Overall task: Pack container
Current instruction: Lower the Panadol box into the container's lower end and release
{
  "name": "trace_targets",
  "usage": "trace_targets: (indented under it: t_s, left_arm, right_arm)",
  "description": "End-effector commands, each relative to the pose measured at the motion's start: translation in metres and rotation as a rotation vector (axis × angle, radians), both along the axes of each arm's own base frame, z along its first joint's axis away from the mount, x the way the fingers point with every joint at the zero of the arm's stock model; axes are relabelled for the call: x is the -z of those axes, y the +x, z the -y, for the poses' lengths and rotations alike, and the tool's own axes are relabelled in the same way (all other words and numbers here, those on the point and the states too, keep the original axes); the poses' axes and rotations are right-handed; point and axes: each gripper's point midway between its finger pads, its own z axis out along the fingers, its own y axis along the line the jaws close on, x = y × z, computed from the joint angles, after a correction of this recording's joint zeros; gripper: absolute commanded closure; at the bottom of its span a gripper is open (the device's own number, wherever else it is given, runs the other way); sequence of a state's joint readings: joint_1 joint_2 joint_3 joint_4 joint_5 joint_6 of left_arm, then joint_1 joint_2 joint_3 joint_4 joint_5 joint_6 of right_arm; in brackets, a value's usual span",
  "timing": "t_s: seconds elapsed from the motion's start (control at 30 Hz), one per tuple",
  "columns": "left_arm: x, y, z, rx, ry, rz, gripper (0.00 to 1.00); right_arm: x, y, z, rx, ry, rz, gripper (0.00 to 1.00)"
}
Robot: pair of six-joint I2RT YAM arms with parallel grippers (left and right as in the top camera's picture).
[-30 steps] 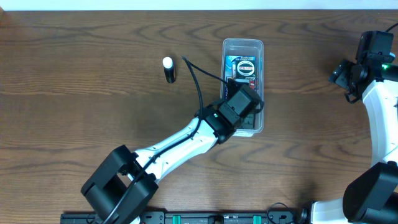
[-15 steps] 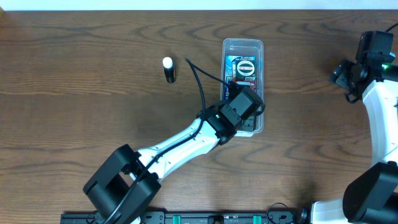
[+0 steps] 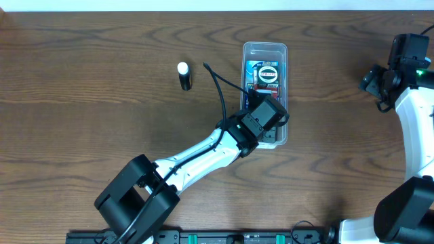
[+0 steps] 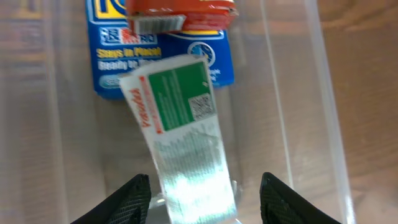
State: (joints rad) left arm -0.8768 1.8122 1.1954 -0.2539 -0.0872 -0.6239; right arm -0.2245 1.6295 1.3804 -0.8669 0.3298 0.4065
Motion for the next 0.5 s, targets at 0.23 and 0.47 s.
trace_targets:
  t_s: [0.23, 0.47]
  left_arm:
    - [0.007, 0.024, -0.016, -0.066, 0.04, 0.033, 0.47]
    - [0.016, 0.033, -0.021, -0.085, 0.044, 0.03, 0.67]
  right_arm:
    - [0.002, -0.001, 0.003, 0.018, -0.003, -0.005, 0.01]
    - [0.002, -0.001, 0.003, 0.018, -0.003, -0.005, 0.01]
